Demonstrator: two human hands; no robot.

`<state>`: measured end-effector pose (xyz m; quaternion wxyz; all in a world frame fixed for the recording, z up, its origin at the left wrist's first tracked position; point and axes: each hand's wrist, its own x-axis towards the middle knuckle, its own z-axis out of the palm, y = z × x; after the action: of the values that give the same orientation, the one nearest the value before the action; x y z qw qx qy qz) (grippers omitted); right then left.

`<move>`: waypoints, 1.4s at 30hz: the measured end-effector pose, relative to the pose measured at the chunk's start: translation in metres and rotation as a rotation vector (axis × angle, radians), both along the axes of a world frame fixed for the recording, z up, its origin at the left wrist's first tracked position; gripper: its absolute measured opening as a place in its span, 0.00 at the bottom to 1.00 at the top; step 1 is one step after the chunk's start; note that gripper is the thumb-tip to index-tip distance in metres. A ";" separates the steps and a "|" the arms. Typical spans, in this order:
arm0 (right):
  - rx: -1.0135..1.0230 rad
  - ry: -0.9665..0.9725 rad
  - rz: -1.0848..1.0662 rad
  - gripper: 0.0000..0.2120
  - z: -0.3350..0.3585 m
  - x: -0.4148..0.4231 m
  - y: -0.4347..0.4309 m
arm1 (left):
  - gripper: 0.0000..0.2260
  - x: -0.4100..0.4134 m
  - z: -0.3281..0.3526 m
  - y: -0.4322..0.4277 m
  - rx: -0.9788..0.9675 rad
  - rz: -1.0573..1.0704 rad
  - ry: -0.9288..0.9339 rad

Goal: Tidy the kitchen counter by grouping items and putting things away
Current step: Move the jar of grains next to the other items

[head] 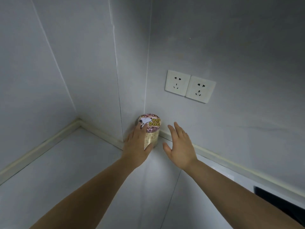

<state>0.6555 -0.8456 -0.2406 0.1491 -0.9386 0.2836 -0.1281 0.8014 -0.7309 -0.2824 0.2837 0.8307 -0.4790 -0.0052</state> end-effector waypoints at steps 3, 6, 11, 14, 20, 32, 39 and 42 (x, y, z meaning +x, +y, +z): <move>0.268 -0.066 -0.017 0.32 -0.013 0.021 -0.014 | 0.36 0.014 -0.010 -0.022 -0.127 0.013 0.257; 0.563 -0.116 -0.112 0.35 -0.024 0.041 -0.026 | 0.38 0.025 -0.020 -0.038 -0.271 0.004 0.516; 0.812 -0.142 -0.157 0.39 -0.033 0.065 -0.049 | 0.36 0.044 -0.035 -0.054 -0.400 0.129 0.771; 0.917 -0.151 -0.131 0.40 -0.038 0.079 -0.061 | 0.35 0.054 -0.041 -0.059 -0.371 0.083 0.757; 1.025 -0.147 -0.057 0.40 -0.055 0.104 -0.077 | 0.35 0.071 -0.053 -0.065 -0.282 0.096 0.689; 0.839 -0.110 -0.002 0.45 -0.079 0.116 -0.086 | 0.44 0.078 -0.061 -0.064 -0.251 0.041 0.763; 0.880 -0.168 -0.002 0.42 -0.066 0.085 -0.080 | 0.43 0.057 -0.052 -0.056 -0.242 -0.041 0.862; 0.921 -0.194 -0.016 0.41 -0.052 0.065 -0.076 | 0.41 0.044 -0.038 -0.052 -0.247 -0.115 0.876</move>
<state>0.7206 -0.9213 -0.2930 0.5747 -0.7562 0.3031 -0.0771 0.8454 -0.7825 -0.3200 0.5557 0.6821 -0.3563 -0.3145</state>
